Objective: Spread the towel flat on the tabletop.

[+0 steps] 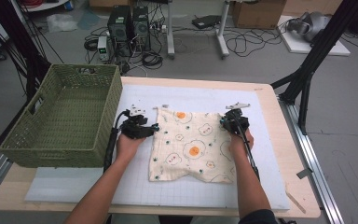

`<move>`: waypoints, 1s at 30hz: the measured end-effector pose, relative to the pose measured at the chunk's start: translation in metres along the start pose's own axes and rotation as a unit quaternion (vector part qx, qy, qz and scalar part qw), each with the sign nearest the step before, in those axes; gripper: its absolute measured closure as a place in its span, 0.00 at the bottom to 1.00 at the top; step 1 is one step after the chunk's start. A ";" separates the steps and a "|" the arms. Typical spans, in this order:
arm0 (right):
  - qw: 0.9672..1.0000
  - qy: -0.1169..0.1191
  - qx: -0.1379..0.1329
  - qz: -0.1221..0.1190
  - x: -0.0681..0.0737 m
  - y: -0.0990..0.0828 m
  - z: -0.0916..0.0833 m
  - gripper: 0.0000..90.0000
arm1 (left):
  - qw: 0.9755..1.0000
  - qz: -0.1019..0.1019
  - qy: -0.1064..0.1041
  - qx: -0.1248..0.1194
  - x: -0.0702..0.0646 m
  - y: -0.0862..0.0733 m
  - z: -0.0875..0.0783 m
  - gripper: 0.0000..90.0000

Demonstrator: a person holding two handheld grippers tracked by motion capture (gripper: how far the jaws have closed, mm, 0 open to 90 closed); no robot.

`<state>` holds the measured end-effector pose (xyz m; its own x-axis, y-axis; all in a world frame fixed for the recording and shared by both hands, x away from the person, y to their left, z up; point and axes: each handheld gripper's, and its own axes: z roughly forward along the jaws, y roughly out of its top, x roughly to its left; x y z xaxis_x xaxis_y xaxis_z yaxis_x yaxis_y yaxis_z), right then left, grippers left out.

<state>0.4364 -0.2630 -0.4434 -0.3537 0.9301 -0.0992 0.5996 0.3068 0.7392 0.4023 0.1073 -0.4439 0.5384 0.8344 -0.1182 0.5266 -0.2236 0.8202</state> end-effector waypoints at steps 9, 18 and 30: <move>0.996 0.071 -0.053 0.014 -0.002 -0.002 -0.031 0.69 | 0.998 0.054 0.013 0.029 -0.019 -0.002 0.014 0.56; 0.995 0.088 -0.049 -0.004 0.009 -0.007 -0.052 0.65 | 0.996 0.066 0.057 0.035 -0.015 0.004 0.015 0.97; 0.995 0.098 -0.001 -0.001 0.033 -0.029 -0.033 0.95 | 0.997 0.015 0.067 0.021 0.008 0.002 0.012 0.96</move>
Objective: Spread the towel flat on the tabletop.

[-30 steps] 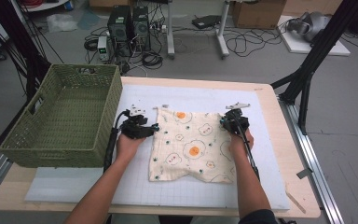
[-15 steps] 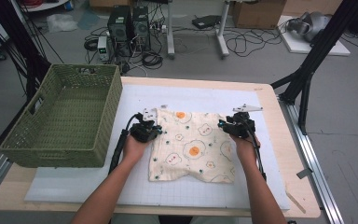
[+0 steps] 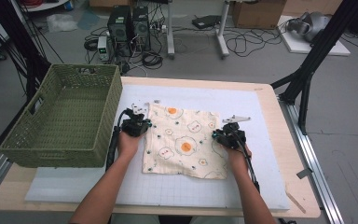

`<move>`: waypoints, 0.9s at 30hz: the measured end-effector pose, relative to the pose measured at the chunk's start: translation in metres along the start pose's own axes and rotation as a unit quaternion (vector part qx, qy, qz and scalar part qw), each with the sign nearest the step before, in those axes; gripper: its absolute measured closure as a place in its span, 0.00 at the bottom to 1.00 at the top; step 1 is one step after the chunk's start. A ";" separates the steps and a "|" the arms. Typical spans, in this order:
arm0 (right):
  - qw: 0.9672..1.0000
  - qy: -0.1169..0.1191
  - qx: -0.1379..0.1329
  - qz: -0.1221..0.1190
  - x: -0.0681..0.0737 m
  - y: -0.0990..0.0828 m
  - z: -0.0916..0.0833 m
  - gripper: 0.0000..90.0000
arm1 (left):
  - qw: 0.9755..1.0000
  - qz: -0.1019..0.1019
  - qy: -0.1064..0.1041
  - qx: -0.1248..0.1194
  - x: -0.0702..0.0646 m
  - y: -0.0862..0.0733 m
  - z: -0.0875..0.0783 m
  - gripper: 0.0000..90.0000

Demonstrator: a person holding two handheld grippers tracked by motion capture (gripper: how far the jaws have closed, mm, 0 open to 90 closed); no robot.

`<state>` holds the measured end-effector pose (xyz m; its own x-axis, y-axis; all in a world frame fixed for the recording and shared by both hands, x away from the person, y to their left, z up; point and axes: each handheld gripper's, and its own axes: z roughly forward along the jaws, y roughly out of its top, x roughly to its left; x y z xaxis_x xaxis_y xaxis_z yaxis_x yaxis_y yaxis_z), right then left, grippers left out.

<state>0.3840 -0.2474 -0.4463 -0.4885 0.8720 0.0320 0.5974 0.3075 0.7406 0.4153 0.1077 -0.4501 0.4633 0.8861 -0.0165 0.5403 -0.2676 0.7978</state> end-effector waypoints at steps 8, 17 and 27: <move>0.996 -0.091 -0.012 0.014 -0.011 0.000 0.002 0.79 | 0.999 -0.009 -0.039 0.000 -0.009 0.001 -0.004 0.64; 0.998 -0.038 -0.045 -0.006 -0.010 -0.012 -0.030 0.62 | 0.997 0.014 -0.078 -0.010 -0.017 -0.005 -0.032 0.57; 0.998 -0.034 -0.048 -0.036 0.003 -0.034 -0.067 0.60 | 0.993 0.037 -0.108 -0.003 -0.027 -0.025 -0.057 0.53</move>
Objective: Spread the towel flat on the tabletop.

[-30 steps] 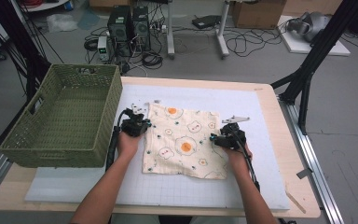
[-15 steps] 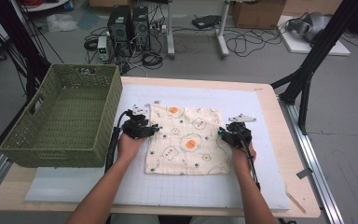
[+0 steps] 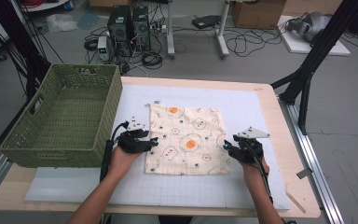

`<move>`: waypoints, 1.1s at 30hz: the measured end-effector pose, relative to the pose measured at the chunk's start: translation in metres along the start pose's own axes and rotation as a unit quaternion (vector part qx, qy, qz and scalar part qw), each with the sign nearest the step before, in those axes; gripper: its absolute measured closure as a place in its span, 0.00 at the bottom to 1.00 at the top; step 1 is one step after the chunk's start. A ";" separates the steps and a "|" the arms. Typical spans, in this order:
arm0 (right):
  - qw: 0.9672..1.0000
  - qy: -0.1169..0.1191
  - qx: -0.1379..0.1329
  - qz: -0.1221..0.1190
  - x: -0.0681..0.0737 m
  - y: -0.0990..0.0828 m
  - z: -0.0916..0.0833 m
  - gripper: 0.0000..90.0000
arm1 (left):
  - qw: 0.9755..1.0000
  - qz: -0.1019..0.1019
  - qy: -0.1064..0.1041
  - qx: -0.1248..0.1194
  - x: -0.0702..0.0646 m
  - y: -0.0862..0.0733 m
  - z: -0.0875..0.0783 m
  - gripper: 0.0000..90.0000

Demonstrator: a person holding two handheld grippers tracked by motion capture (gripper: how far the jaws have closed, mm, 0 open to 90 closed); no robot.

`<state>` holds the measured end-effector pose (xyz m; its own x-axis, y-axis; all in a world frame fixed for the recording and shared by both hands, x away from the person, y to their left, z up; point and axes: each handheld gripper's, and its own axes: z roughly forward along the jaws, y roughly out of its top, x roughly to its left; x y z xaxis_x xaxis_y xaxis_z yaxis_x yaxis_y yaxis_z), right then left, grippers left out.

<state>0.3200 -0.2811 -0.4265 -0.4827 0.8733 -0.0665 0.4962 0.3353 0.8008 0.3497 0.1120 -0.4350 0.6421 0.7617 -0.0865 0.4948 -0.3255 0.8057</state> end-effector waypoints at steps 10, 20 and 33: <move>0.999 0.023 0.008 -0.023 0.014 -0.016 -0.016 0.59 | 1.000 0.019 -0.012 0.011 -0.018 -0.020 -0.008 0.64; 0.997 0.071 0.013 -0.036 0.029 -0.018 -0.011 0.54 | 0.998 0.063 -0.022 0.015 -0.027 -0.032 -0.015 0.98; 0.995 0.086 0.030 -0.044 0.037 -0.021 -0.013 0.53 | 0.999 0.039 -0.004 0.025 -0.016 -0.041 -0.036 0.96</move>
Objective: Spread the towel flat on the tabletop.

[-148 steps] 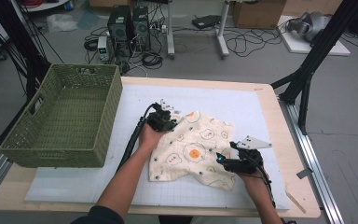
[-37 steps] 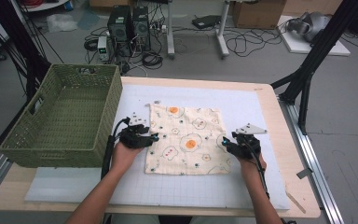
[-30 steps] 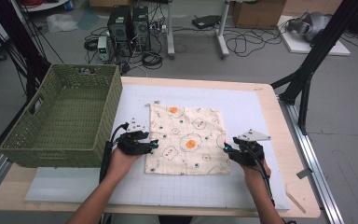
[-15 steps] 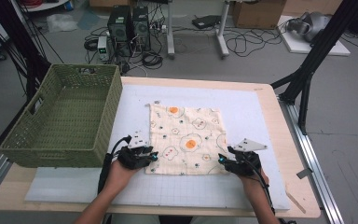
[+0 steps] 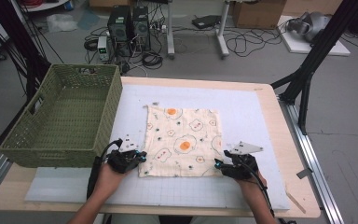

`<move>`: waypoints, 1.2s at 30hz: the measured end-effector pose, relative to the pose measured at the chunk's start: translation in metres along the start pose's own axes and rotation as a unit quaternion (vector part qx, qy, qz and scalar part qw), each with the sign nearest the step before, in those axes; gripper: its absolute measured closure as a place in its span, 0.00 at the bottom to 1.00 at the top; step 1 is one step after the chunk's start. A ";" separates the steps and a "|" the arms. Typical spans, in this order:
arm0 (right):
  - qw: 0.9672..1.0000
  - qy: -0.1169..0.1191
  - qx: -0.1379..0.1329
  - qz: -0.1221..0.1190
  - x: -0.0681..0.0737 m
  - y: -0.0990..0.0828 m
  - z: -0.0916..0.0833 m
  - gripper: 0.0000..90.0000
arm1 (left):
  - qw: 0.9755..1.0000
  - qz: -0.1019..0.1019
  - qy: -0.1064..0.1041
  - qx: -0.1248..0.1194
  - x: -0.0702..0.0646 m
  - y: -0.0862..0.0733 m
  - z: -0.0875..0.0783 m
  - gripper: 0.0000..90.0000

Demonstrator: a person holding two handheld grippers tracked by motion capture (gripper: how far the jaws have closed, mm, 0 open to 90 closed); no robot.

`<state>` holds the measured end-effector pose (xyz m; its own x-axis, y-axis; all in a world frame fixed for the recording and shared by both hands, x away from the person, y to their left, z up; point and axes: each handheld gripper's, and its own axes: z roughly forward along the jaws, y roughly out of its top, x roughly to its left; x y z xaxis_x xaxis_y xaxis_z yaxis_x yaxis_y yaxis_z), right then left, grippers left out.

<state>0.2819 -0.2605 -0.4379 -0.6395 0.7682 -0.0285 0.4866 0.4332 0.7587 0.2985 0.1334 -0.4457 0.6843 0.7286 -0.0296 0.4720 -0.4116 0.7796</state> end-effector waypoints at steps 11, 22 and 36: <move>0.998 0.042 0.045 0.016 -0.003 -0.006 -0.001 0.94 | 0.999 -0.034 -0.003 -0.019 0.004 -0.002 0.002 0.60; 1.000 0.012 0.027 0.001 -0.005 -0.009 -0.021 0.60 | 1.000 -0.015 -0.014 -0.011 -0.002 -0.001 0.004 0.71; 0.999 -0.031 -0.024 0.031 -0.016 -0.008 -0.020 0.31 | 1.000 -0.014 0.000 -0.025 0.003 0.000 -0.009 0.58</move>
<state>0.2759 -0.2857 -0.4302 -0.5704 0.8211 -0.0193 0.4939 0.3618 0.7907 0.2958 0.1405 -0.4403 0.6708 0.7399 -0.0514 0.4627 -0.3634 0.8086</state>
